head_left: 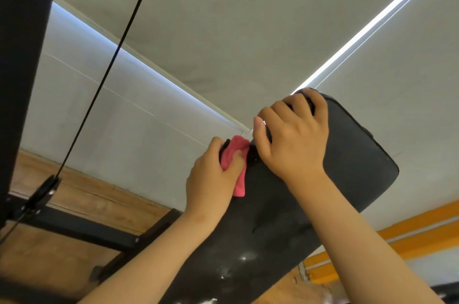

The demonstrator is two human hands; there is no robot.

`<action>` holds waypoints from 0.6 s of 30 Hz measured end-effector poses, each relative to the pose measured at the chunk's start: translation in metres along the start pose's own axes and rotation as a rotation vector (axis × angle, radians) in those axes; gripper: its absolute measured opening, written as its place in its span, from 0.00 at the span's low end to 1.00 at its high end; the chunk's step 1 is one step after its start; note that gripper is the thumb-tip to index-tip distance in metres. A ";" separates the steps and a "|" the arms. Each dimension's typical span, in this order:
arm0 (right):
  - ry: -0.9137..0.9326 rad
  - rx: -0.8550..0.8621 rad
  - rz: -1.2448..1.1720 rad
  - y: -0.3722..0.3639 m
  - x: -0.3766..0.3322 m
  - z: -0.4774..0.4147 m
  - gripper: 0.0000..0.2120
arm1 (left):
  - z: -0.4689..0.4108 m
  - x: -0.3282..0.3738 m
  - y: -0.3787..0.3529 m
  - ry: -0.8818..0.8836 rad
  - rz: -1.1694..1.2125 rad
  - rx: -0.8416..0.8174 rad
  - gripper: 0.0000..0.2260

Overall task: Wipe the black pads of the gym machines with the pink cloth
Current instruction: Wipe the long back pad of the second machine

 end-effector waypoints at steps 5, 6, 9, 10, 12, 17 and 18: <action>-0.008 -0.003 0.002 0.000 0.000 -0.001 0.21 | -0.003 -0.012 0.000 0.002 -0.016 -0.054 0.11; -0.007 0.000 0.004 0.000 0.000 -0.001 0.21 | -0.003 -0.017 0.000 0.010 -0.025 -0.062 0.12; 0.001 0.004 0.010 0.001 -0.001 -0.001 0.21 | -0.001 -0.033 0.003 0.043 -0.044 -0.078 0.10; 0.000 0.005 0.008 0.002 -0.001 -0.001 0.21 | 0.000 -0.039 0.005 0.056 -0.049 -0.082 0.10; -0.003 0.006 0.004 0.001 -0.001 -0.001 0.21 | 0.002 -0.051 0.008 0.075 -0.058 -0.088 0.10; -0.002 -0.001 -0.001 0.000 -0.001 -0.001 0.19 | 0.008 -0.072 0.014 0.120 -0.083 -0.108 0.10; -0.002 -0.001 -0.003 0.000 -0.001 -0.001 0.19 | 0.009 -0.077 0.016 0.130 -0.090 -0.107 0.11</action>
Point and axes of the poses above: each hand's wrist, its own z-axis away from the middle knuckle, its own y-axis out of the back of the hand, x = y × z, the point moved 10 cm from there along -z, towards the middle knuckle, and after that the axes turned 13 degrees about y, right-handed, at the moved point
